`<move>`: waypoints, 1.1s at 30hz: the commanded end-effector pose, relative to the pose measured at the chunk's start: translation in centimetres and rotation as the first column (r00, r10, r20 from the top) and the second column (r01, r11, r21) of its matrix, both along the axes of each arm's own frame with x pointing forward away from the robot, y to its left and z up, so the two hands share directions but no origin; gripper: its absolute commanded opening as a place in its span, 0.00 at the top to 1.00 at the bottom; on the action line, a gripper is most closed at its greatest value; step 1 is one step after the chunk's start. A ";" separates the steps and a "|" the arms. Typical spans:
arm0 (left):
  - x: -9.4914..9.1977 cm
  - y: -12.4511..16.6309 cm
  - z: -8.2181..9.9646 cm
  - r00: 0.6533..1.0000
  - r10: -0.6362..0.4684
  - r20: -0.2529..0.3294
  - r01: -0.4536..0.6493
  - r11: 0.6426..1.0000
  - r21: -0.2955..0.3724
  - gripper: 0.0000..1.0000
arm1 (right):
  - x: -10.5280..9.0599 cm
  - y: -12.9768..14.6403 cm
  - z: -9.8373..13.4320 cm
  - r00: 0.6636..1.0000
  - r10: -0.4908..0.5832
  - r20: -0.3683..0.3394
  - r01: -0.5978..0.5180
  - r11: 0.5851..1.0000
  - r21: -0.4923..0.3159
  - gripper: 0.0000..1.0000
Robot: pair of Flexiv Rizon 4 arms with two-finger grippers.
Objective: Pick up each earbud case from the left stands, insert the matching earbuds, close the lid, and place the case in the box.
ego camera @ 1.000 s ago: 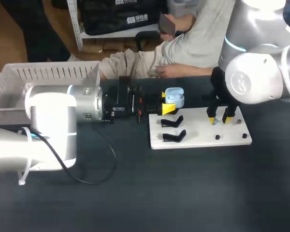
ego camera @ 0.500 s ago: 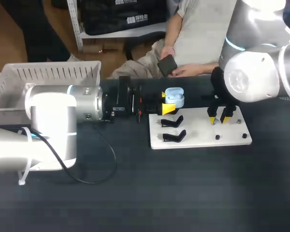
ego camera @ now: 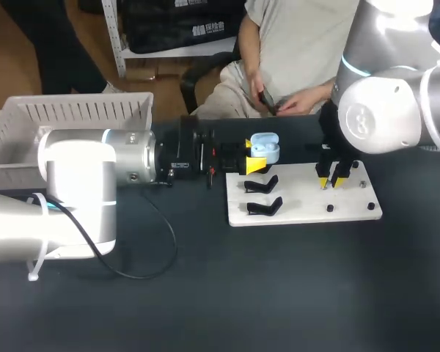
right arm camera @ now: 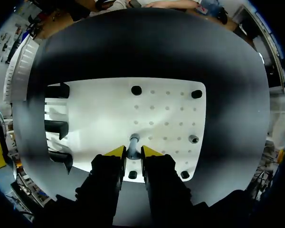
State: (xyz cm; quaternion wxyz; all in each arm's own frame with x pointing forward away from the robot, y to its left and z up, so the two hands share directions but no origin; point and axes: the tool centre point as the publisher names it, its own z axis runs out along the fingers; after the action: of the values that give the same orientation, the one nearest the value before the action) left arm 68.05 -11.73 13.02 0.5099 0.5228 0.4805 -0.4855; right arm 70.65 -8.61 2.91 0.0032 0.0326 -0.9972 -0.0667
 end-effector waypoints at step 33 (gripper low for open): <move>-0.2 0.0 -0.1 1.000 0.008 0.004 -0.008 1.000 -0.003 1.00 | -5.5 -0.3 11.1 0.997 0.073 0.041 -0.071 0.996 -0.054 1.00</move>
State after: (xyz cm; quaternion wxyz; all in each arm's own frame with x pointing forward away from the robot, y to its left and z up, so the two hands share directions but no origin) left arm 68.05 -11.74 13.02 0.5099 0.5228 0.4805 -0.4855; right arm 67.05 -9.06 11.20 -0.0078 0.0678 -0.9965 -0.0478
